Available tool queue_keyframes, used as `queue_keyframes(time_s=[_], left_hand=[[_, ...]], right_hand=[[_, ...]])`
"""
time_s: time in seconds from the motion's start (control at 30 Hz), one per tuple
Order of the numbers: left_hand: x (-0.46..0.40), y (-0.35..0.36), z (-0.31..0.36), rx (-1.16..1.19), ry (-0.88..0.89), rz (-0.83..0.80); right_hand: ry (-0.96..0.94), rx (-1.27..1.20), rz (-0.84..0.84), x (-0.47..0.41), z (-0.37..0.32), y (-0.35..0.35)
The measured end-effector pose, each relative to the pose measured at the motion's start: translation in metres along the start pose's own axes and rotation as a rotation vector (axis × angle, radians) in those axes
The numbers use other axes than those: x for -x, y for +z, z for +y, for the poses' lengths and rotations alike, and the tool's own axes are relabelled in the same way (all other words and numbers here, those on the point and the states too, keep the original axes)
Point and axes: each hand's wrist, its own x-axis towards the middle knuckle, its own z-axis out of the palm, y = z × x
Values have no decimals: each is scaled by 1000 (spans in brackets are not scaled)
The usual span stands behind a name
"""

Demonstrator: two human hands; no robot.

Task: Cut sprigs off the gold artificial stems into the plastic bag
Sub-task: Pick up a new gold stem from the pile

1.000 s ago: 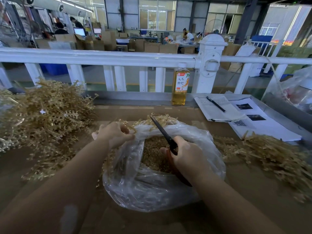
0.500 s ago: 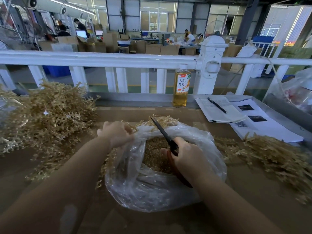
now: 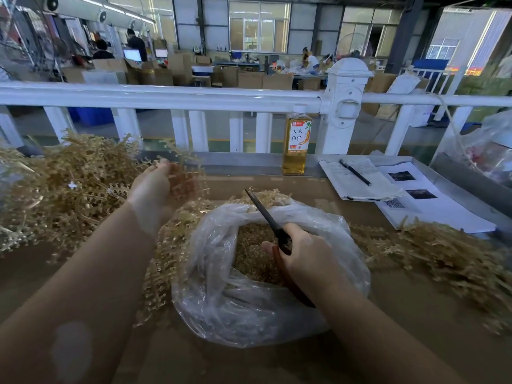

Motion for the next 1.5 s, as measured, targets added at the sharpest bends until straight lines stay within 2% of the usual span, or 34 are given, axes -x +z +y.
queue_keyframes(time_s=[0.07,0.17,0.23,0.47,0.53,0.67,0.77,0.87,0.93,1.0,1.07,1.13,1.3,1.5], left_hand=[[6,4,-1,23,-91,-143],[21,9,-16,-168,-114,-416],[30,12,-29,-281,-102,-523],[38,13,-56,-621,-53,-757],[39,15,-58,-645,-79,-808],[40,19,-61,-599,-111,-863],[42,21,-63,-521,-181,-829],[44,15,-59,-380,-329,-742],[46,10,-56,-157,-425,-718],[49,9,-57,51,-430,-662],[51,15,-63,218,-383,-527],[56,21,-69,301,-406,-441],[68,29,-77,-20,-417,-437],[64,28,-77,-163,-373,-401]], right_hand=[[16,-27,15,-1,0,1],[47,-57,59,-3,0,0],[51,-94,89,-2,0,0],[89,-266,150,-6,2,-8],[91,-333,158,-8,-2,-11],[146,-316,116,-15,-5,-20],[188,-399,59,-22,-6,-20],[186,-409,139,-27,-7,-19],[203,-388,210,-30,-5,-18],[228,-368,261,-33,-4,-18],[228,-390,272,-32,-5,-16],[202,-402,263,-29,-8,-15],[174,-419,213,-18,-12,-21],[99,-456,67,-8,-14,-30]])
